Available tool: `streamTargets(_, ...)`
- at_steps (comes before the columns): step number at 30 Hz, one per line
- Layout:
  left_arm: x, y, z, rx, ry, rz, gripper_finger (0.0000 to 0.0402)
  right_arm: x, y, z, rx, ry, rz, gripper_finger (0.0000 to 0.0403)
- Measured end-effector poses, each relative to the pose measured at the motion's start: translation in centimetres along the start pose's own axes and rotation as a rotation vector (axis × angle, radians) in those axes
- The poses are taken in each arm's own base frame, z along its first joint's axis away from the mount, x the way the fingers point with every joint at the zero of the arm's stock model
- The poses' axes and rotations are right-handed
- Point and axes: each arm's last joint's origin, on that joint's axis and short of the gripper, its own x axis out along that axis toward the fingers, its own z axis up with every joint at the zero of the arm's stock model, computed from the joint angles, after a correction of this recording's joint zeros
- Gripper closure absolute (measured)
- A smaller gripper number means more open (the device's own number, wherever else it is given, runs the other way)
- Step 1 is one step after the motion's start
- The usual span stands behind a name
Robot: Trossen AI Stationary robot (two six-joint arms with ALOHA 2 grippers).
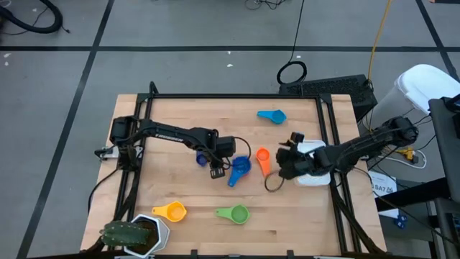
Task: Nest measuring cups in basket
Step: Stack the yellow measuring cup on top of the blue measuring cup
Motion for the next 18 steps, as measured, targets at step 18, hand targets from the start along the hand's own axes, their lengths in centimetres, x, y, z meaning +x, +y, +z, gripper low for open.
streamTargets(18, -2.4, 0.9, 2.0, 0.081, -0.304, 0.51, 0.0309, 5.7, -7.7, -0.1, 0.119, 0.172, 0.144, 0.0193)
